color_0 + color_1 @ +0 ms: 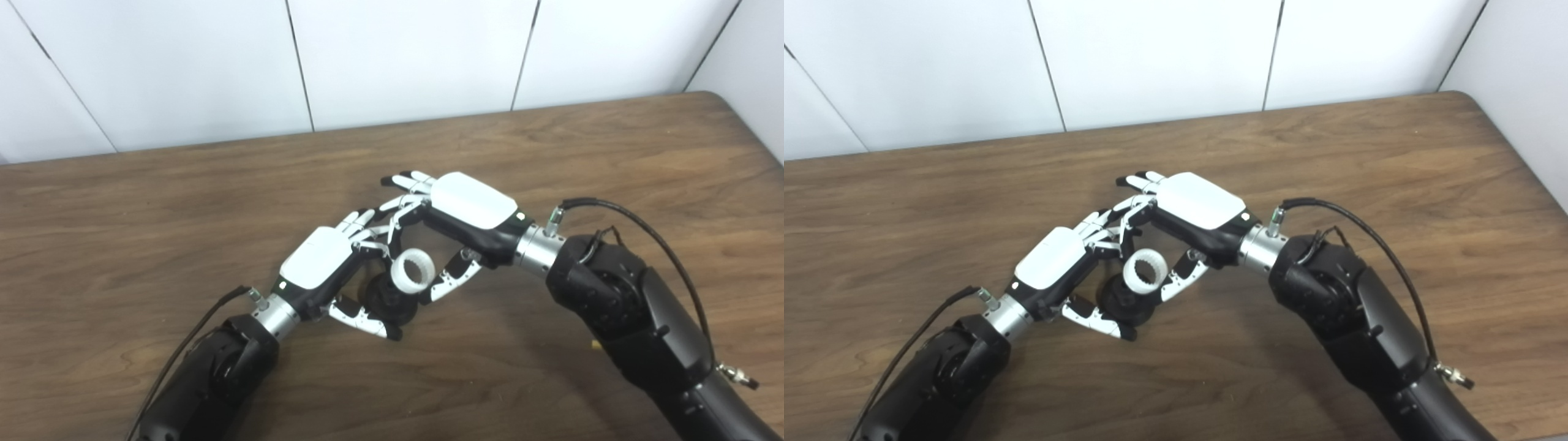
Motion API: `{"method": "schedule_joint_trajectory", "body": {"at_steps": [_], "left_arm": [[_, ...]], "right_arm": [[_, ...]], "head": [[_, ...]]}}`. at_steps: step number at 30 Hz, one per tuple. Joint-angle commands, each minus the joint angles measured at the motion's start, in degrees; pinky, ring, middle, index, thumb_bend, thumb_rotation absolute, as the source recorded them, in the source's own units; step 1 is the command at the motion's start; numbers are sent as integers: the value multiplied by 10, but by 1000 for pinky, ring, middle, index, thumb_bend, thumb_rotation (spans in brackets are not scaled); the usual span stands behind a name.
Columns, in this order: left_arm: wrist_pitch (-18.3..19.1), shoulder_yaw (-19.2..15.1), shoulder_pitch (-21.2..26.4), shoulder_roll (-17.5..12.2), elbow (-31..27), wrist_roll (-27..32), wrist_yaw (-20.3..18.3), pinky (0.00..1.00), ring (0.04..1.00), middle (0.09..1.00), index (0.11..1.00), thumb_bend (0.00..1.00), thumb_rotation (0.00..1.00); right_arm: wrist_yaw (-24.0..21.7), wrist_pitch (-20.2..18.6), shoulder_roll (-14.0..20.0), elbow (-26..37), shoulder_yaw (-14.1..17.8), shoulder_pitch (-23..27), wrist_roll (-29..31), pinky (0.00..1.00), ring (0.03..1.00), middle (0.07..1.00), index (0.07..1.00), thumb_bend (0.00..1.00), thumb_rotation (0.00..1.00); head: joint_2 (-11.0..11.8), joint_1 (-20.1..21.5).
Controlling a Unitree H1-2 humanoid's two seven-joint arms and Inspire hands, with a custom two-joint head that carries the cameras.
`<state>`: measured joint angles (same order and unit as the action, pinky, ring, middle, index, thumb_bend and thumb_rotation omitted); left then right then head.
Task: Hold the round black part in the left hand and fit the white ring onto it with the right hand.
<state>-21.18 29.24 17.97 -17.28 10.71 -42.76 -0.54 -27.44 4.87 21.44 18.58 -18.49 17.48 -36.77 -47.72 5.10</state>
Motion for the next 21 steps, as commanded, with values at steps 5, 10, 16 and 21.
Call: {"method": "schedule_joint_trajectory", "body": {"at_steps": [5, 10, 16, 21], "left_arm": [[-1, 9, -6, -8, -4, -11, -28, 1000, 1000, 879, 484, 525, 57], [-1, 9, -6, -8, -5, -12, -27, 1000, 1000, 879, 484, 525, 56], [-4, 10, -5, -6, -3, -15, -22, 1000, 1000, 880, 484, 525, 57], [-10, 11, -5, -4, -2, -15, -17, 1000, 1000, 877, 483, 525, 57]], "right_arm": [[21, 22, -11, -1, 1, 15, 2, 1000, 979, 802, 482, 525, 136], [22, 20, -20, 1, -5, 10, -7, 1000, 977, 801, 482, 525, 137], [25, 29, -22, -6, -11, 6, -9, 1000, 971, 802, 482, 525, 137], [23, 32, -23, -12, -9, 4, -11, 996, 970, 801, 482, 525, 138]], "head": [[-2, -1], [-2, -1], [-2, -2], [-4, -5]]}}
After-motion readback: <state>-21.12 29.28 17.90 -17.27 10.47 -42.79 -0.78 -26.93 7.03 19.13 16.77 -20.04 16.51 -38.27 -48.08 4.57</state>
